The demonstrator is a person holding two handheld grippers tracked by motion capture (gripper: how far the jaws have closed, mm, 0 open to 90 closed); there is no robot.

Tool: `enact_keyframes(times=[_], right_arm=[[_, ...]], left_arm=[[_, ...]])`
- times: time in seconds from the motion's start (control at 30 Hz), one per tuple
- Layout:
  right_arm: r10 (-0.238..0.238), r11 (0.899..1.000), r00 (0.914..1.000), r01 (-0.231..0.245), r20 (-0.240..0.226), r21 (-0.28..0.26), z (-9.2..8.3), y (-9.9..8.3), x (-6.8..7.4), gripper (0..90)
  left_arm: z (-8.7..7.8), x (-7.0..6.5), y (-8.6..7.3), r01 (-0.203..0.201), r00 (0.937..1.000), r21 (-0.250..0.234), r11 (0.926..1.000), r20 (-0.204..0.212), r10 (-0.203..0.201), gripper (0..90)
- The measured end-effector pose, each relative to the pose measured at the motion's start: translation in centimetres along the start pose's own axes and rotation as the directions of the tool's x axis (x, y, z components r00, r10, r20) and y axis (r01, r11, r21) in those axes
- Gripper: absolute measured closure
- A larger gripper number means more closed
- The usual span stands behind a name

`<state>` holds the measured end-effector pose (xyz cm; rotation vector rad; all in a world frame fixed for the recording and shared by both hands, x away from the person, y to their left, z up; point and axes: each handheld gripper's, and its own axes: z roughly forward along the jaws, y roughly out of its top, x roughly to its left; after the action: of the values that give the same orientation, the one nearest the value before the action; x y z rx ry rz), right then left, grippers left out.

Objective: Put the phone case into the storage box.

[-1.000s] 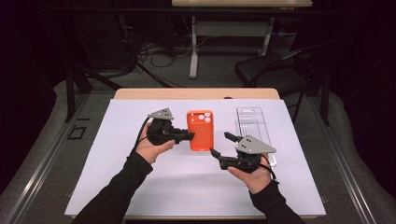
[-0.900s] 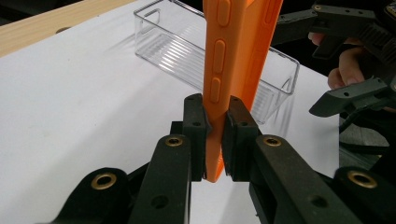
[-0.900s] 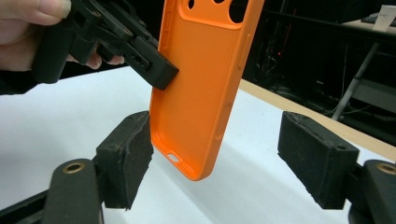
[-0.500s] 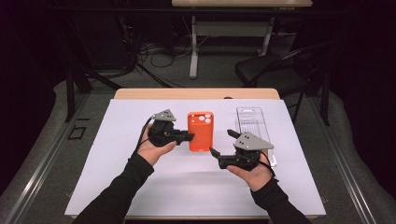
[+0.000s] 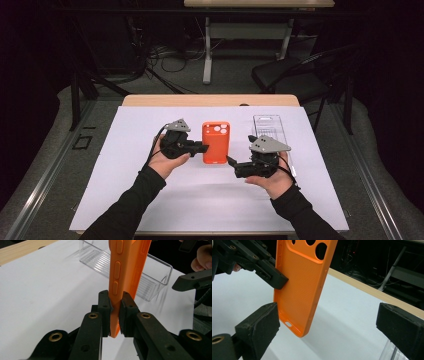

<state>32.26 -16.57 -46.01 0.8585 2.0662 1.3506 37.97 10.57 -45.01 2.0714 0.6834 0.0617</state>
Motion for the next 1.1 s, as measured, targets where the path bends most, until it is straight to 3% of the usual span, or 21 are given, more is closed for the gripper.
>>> enact_keyframes(times=[0.17, 0.7, 1.1], right_arm=[[-0.023, 0.999, 0.9997, 0.023, -0.008, 0.023, -0.1, 0.3, 0.0, 0.0], [-0.114, 0.992, 0.9929, 0.112, 0.033, 0.056, -0.5, 1.5, -0.1, 0.0], [-0.187, 0.980, 0.9804, 0.182, 0.062, 0.076, -0.3, 2.0, -0.3, 3.6]], left_arm=[[0.0, -0.1, 0.0, 0.002, 1.0000, 0.007, 1.0000, 0.002, -0.002, 81.5], [0.5, -0.7, -0.2, 0.013, 0.9996, 0.025, 0.9996, -0.026, -0.012, 81.5], [1.0, -1.2, -0.4, 0.013, 0.9982, 0.029, 0.9995, -0.059, -0.011, 81.6]])
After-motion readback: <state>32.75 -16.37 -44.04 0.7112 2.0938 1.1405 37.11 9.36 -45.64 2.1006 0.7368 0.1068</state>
